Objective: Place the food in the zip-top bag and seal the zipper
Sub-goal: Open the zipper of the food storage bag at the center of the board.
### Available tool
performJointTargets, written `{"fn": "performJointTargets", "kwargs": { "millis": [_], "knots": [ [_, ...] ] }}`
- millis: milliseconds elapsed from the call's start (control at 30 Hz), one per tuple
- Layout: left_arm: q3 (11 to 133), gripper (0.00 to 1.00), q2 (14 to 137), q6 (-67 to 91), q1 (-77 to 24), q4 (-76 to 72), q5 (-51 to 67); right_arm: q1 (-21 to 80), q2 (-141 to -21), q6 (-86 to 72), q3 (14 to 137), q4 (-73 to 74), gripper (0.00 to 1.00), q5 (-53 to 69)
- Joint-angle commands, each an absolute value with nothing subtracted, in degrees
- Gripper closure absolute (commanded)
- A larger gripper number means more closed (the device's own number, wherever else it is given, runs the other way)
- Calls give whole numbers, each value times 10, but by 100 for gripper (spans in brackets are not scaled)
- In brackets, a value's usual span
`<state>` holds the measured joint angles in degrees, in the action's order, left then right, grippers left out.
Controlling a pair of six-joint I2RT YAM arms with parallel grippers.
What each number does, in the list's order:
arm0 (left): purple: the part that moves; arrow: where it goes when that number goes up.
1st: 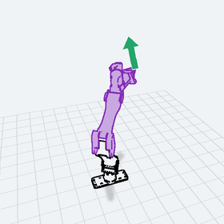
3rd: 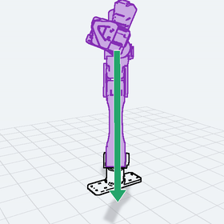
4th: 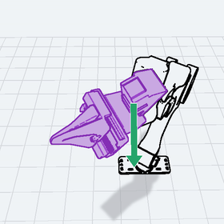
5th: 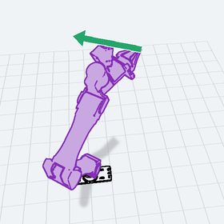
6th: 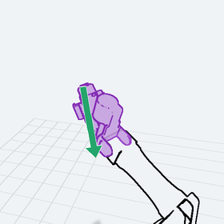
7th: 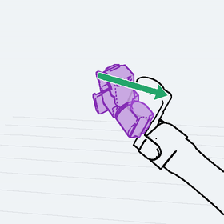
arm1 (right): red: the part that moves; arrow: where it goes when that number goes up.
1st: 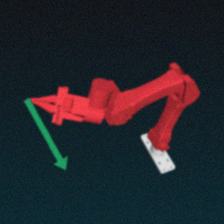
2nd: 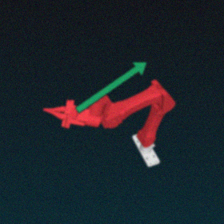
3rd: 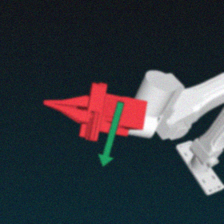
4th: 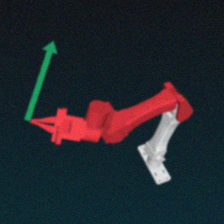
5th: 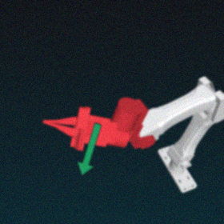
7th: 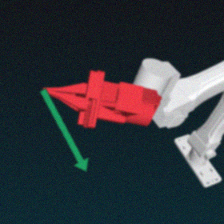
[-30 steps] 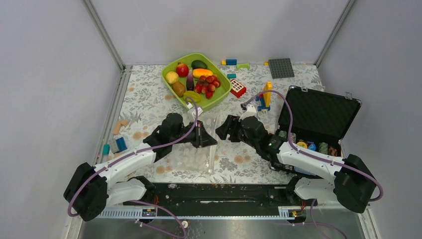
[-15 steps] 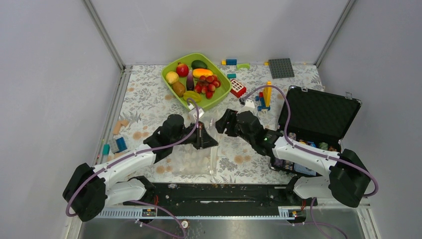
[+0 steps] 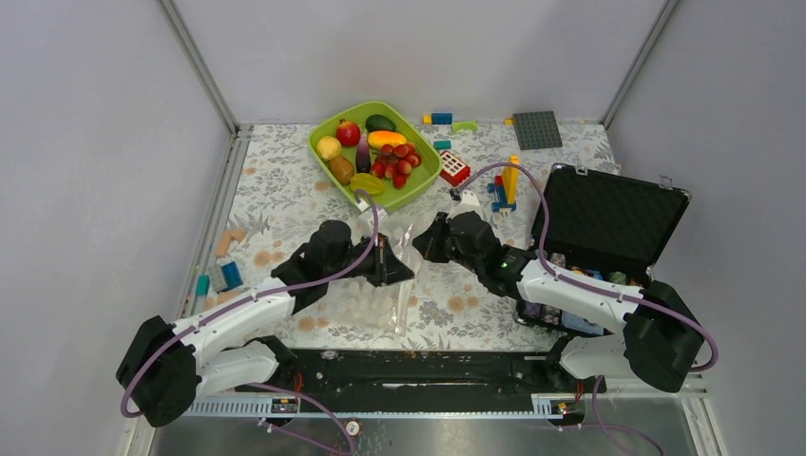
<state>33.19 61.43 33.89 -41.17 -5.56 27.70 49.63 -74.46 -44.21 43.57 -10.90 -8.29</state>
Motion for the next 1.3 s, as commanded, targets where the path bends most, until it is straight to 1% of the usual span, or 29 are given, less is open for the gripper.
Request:
{"fn": "performJointTargets", "kwargs": {
  "millis": [0,33,67,133,167,233,267,333,500,700,767,900,1033,1267],
  "knots": [
    [352,97,592,329,-414,-49,235,502,-744,-418,451,-134,100,-53],
    [357,89,590,329,-414,-36,223,503,-743,-413,452,-128,100,-53],
    [364,78,589,330,-415,-22,208,503,-741,-408,453,-123,100,-53],
    [377,63,585,331,-415,14,174,505,-736,-403,454,-114,100,-53],
    [384,51,583,332,-416,27,156,505,-734,-401,454,-111,100,-53],
    [395,35,578,334,-417,56,126,508,-729,-399,453,-104,100,-52],
    [398,30,575,335,-419,63,108,510,-727,-398,452,-103,100,-51],
    [401,24,573,337,-424,66,93,513,-723,-403,452,-103,100,-48],
    [423,21,587,339,-455,89,37,528,-710,-426,459,-71,100,-85],
    [480,19,618,338,-527,161,-83,545,-704,-452,479,-19,100,-142],
    [497,22,632,346,-550,191,-122,547,-702,-456,476,-22,100,-140],
    [524,25,657,355,-579,235,-195,551,-698,-460,473,-22,100,-138],
    [534,27,679,370,-593,246,-217,554,-696,-460,469,-27,100,-140],
    [545,38,701,394,-612,264,-247,556,-689,-465,460,-22,100,-153]
  ]
}}
